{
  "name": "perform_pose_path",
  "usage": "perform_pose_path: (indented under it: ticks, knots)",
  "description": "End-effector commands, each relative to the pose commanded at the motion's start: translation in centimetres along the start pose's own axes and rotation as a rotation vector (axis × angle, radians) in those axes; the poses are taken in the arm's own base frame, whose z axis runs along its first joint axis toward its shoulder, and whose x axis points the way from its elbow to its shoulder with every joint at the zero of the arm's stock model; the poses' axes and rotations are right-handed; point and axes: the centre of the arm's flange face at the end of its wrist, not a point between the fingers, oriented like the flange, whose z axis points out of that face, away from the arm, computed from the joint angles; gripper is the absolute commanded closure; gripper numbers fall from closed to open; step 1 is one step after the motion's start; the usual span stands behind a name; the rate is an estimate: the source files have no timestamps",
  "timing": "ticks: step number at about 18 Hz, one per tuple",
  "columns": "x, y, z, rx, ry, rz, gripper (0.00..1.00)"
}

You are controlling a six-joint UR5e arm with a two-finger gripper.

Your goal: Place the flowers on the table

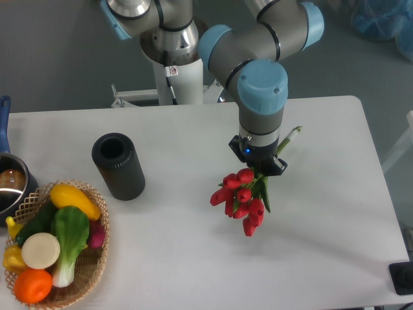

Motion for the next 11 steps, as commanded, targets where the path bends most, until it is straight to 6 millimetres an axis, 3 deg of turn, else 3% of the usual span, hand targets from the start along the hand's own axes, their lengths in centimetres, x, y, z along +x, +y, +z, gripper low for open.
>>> perform_pose_path:
  ticks: [6, 8, 11]
  knots:
    - [-1.3, -2.4, 4.9, 0.001, 0.003, 0.023, 0.85]
    - [-1.5, -2.7, 5.2, 0.006, 0.005, 0.026, 0.84]
    - [-1.6, -2.6, 5.5, 0.005, 0.009, 0.025, 0.72]
